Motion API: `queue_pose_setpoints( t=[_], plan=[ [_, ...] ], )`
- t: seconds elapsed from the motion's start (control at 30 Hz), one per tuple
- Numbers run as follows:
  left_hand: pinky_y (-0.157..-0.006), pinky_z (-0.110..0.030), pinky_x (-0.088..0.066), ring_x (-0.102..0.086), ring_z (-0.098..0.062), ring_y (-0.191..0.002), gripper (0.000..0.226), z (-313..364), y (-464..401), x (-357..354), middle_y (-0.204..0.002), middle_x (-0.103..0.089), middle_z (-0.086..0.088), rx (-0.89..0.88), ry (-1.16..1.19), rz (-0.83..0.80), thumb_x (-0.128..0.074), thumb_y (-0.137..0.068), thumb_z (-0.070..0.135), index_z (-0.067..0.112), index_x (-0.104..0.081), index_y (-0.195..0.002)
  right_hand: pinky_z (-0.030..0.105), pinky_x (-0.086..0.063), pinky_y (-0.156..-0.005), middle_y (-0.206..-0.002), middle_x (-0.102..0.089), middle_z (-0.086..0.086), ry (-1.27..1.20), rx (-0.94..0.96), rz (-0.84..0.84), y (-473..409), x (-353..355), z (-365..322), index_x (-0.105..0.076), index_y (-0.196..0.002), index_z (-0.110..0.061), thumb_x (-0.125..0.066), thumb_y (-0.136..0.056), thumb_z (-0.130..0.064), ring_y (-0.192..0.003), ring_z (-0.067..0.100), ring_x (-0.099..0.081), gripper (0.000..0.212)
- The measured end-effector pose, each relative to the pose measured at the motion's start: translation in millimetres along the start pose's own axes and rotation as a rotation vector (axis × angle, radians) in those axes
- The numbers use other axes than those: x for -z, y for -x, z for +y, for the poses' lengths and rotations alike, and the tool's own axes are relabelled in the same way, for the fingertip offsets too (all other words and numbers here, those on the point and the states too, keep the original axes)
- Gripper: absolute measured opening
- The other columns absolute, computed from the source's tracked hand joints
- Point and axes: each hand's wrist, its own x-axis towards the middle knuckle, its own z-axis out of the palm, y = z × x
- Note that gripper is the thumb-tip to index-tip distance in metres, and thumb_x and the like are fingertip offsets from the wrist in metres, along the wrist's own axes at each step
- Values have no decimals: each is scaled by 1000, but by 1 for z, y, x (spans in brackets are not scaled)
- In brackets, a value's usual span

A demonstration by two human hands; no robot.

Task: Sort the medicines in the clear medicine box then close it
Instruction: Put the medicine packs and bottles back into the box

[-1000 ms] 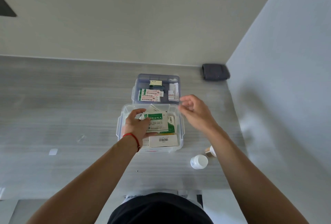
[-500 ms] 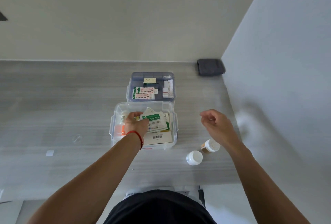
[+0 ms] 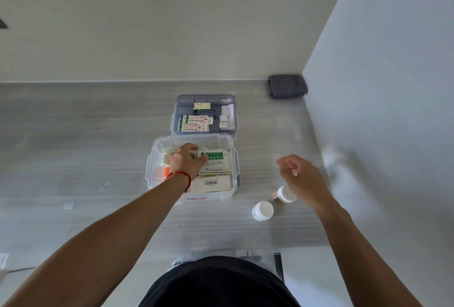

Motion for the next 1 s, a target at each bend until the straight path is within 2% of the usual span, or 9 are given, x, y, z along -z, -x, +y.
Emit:
queue_pose_setpoints(
  t=[0.17,0.27,0.4,0.5,0.63,0.73,0.83,0.93,1.0],
  plan=[
    [-91,-43,-57,-64,-27,-108,51,-2,1,-3,-117,-68,-8,-40,-124,-68,-75,-81,17,16,-56,-128,28,-42,-106,-133,-63,-1,223,22,-185,8,8,7,-64,-132,-24,-69,-91,-23,-127,15,-57,42],
    [-91,-44,-55,-60,-27,-107,50,-2,2,-5,-115,-65,-10,-73,-221,-34,-77,-80,17,14,-55,-125,36,-36,-115,-144,-51,-2,333,7,-330,12,9,10,-55,-141,-30,-75,-85,-33,-137,19,-45,60],
    [-86,-39,-55,-61,-26,-100,39,6,4,-1,-112,-66,-8,-71,-186,-16,-63,-90,26,15,-56,-126,36,-41,-106,-140,-49,4,429,-28,-371,15,2,16,-47,-146,-27,-76,-83,-27,-131,25,-47,69],
    [-83,-34,-53,-63,-25,-101,33,10,12,10,-109,-68,-4,-126,-116,-4,-59,-90,19,15,-62,-122,34,-45,-96,-126,-60,7,466,-15,-278,17,-1,18,-55,-137,-16,-71,-89,-22,-119,27,-57,51],
    [-65,-23,-56,-70,-14,-83,21,6,27,36,-97,-73,4,-197,40,-12,-57,-90,14,20,-71,-104,36,-50,-82,-101,-66,0,488,22,-153,22,14,3,-63,-119,-16,-69,-87,-25,-99,24,-63,34],
    [-67,-15,-57,-71,-3,-79,13,5,38,48,-86,-74,11,-310,98,-23,-65,-89,15,24,-74,-95,27,-50,-76,-95,-68,-14,363,79,-35,22,31,-30,-66,-115,-32,-73,-81,-35,-88,12,-65,34],
    [-73,-12,-56,-69,2,-88,17,16,47,45,-97,-73,16,-449,128,-187,-72,-86,28,29,-71,-103,17,-51,-71,-96,-73,-21,89,160,-46,18,30,-72,-70,-108,-40,-76,-78,-42,-89,-2,-69,31],
    [-72,-13,-57,-66,4,-99,48,24,53,40,-114,-65,22,-542,101,-320,-77,-80,42,35,-62,-125,31,-61,-82,-102,-77,-14,-154,200,-195,13,5,-107,-73,-107,-37,-78,-75,-43,-94,6,-74,33],
    [-75,-12,-56,-64,3,-98,51,22,51,41,-112,-65,21,-588,67,-309,-78,-80,39,35,-60,-128,41,-62,-87,-100,-77,-8,-193,193,-245,7,-15,-118,-74,-109,-33,-78,-72,-43,-92,12,-76,38]
  ],
)
